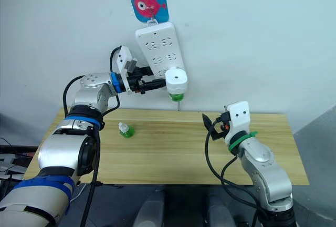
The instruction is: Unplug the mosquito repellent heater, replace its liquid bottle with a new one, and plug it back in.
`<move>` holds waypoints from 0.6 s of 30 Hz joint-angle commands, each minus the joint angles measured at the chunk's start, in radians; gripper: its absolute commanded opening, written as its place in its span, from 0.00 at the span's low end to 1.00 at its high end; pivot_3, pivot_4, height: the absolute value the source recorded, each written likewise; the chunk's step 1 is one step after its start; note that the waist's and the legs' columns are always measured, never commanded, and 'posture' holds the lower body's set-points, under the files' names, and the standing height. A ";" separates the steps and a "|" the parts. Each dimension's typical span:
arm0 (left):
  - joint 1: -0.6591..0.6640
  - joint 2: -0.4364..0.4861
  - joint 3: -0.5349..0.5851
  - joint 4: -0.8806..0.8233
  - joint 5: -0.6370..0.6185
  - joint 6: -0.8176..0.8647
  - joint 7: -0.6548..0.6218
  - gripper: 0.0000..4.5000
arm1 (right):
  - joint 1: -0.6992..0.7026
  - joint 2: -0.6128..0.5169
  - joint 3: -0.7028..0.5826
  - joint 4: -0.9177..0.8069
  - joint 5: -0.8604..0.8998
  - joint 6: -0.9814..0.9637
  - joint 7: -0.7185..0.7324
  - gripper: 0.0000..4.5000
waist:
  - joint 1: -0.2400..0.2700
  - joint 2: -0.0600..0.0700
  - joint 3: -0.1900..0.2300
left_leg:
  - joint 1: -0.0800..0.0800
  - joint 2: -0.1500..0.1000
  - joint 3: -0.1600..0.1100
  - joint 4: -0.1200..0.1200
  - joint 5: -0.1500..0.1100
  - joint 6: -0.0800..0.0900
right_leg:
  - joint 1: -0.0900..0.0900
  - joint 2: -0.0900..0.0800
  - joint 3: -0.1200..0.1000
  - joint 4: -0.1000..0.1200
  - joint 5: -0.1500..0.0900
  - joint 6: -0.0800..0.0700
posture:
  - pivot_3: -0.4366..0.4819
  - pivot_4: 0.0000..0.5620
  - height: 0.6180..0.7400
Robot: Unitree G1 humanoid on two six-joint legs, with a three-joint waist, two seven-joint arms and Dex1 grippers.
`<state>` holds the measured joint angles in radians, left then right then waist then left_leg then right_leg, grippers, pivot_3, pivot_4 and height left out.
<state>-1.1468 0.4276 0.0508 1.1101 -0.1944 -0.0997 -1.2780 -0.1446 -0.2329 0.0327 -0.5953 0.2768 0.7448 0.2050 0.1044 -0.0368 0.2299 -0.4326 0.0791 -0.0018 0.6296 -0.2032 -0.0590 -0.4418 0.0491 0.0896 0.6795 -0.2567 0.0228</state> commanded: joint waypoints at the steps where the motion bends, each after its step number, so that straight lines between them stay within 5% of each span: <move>1: -0.030 -0.007 0.022 -0.022 -0.022 0.036 -0.035 0.41 | -0.018 0.024 0.022 -0.089 0.016 0.023 -0.020 1.00 | -0.001 0.000 0.002 | 0.000 0.000 0.000 0.000 0.000 0.000 | 0.000 0.000 0.000 0.000 0.000 0.000 | 0.71 0.48 1.00; 3: -0.035 -0.009 0.034 -0.020 -0.026 0.050 -0.027 0.29 | -0.029 0.046 0.033 -0.107 0.022 0.042 -0.034 1.00 | -0.003 0.001 0.003 | 0.000 0.000 -0.001 0.000 0.000 0.000 | 0.000 0.000 -0.001 0.000 0.000 0.000 | 0.71 0.48 1.00; 18: -0.052 -0.019 0.031 -0.011 0.000 0.068 -0.031 0.29 | -0.288 0.242 0.053 0.005 0.033 0.082 -0.148 1.00 | -0.012 0.001 0.015 | -0.001 0.000 -0.007 0.001 0.000 0.000 | 0.001 0.000 -0.005 0.001 0.000 0.000 | 0.70 0.50 1.00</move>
<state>-1.1646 0.4168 0.0835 1.1095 -0.1994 -0.0331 -1.3092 -0.4127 -0.0096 0.0980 -0.5786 0.2933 0.8381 0.0629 0.0926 -0.0357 0.2447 -0.4340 0.0787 -0.0089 0.6310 -0.2028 -0.0592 -0.4405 0.0490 0.0845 0.6805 -0.2568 0.0228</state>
